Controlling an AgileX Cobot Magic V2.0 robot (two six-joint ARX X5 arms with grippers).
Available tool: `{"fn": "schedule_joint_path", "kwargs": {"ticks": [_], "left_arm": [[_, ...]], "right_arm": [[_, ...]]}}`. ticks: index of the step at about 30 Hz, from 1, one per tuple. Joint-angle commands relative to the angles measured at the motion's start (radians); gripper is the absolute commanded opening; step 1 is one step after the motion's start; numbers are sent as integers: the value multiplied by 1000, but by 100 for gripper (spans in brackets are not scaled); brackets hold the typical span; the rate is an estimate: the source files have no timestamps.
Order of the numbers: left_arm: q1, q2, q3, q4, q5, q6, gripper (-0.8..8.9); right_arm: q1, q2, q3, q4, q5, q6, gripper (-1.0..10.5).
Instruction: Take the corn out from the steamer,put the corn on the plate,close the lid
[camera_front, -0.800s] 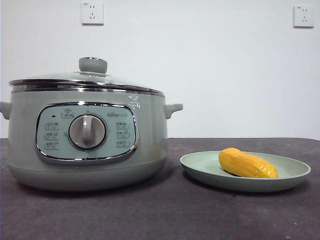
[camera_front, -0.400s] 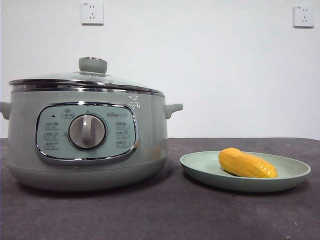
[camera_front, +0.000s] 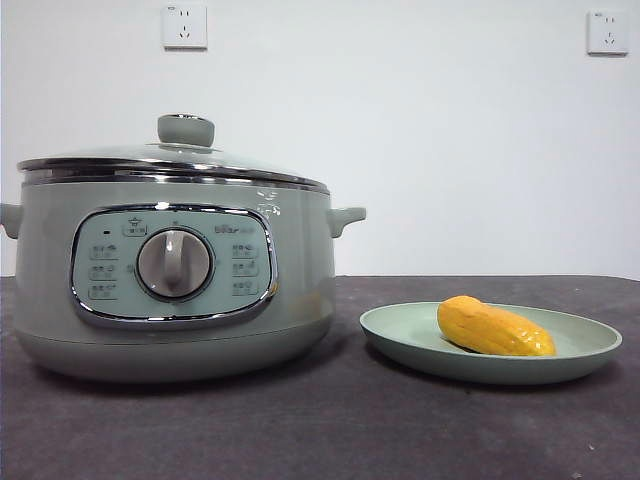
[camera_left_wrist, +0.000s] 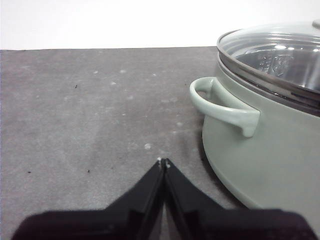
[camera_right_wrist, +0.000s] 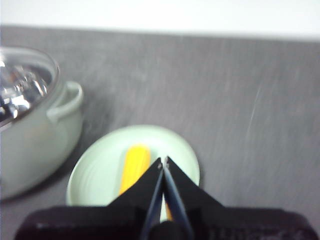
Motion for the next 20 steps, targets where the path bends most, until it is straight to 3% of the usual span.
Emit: {"fn": "schedule_joint_path", "kwargs": {"ticks": [1, 6, 12, 20], "left_arm": [[3, -2, -16, 7, -3, -3, -3], [3, -2, -16, 7, -3, -3, -3], [3, -2, -16, 7, -3, -3, -3], [3, -2, -16, 7, -3, -3, -3]], "right_arm": [[-58, -61, -82, 101, -42, -87, 2], [-198, -173, -255, 270, -157, -86, 2], [-275, -282, -402, 301, -154, -67, 2], [-284, -357, -524, 303, -154, -45, 2]]}}
